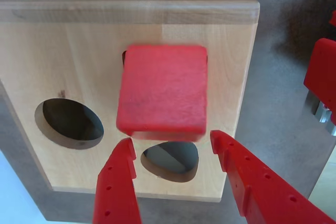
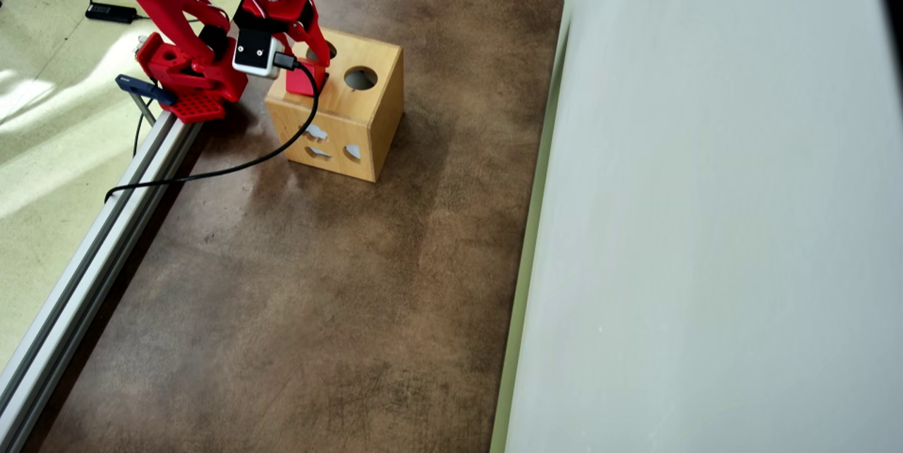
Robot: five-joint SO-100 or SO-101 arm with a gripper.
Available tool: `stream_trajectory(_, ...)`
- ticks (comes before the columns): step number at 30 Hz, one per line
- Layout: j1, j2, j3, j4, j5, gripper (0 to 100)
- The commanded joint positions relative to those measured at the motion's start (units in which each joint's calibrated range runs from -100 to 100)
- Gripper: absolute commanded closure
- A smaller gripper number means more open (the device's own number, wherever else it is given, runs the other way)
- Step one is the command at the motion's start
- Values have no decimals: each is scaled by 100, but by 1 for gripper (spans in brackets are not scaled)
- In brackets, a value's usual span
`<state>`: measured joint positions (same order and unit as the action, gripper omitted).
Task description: Pick and place the red cube on the square hole
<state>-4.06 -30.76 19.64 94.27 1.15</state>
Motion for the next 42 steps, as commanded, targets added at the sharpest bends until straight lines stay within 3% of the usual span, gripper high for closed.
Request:
stream_trajectory(1,27,-206,-77,2,29,78)
stream_trajectory(37,-32,898,-32,-6,39,78)
stream_trajectory(42,-40,1000,-103,-6,39,85)
